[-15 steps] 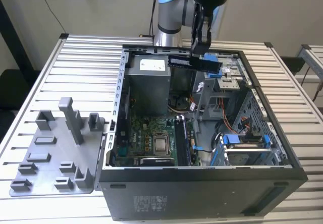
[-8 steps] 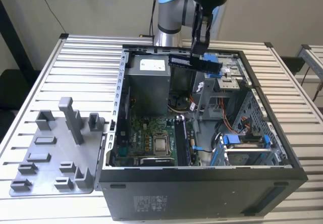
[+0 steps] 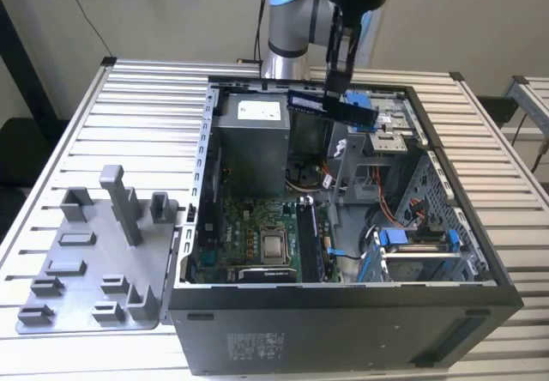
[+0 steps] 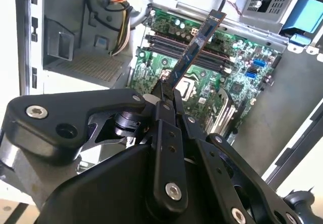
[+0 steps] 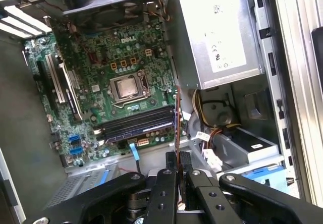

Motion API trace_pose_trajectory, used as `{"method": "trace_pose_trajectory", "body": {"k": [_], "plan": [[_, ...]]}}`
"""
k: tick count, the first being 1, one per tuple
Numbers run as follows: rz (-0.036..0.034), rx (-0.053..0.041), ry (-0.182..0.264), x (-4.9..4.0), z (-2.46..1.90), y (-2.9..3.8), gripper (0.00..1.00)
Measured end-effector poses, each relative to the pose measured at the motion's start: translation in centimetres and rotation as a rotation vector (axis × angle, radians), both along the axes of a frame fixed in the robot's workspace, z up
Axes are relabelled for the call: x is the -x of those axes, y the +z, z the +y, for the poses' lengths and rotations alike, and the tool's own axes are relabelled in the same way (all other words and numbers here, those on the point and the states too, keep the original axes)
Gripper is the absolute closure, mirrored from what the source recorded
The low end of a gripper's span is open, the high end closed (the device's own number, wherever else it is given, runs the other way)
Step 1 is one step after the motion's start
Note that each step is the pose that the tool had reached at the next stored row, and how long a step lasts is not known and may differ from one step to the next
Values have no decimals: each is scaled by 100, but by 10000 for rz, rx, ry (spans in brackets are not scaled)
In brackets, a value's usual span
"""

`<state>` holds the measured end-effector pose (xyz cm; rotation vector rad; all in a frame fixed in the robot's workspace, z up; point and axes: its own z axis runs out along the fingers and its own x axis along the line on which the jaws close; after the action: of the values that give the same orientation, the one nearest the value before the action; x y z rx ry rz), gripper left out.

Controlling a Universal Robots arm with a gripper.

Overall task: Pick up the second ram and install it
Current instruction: 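Insert the second ram into the second slot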

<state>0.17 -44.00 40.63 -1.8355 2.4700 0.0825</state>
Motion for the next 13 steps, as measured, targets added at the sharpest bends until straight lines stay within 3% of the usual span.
{"method": "trace_pose_trajectory", "body": {"k": [13], "plan": [[0,0,-1128,0,0,-2,86]]}}
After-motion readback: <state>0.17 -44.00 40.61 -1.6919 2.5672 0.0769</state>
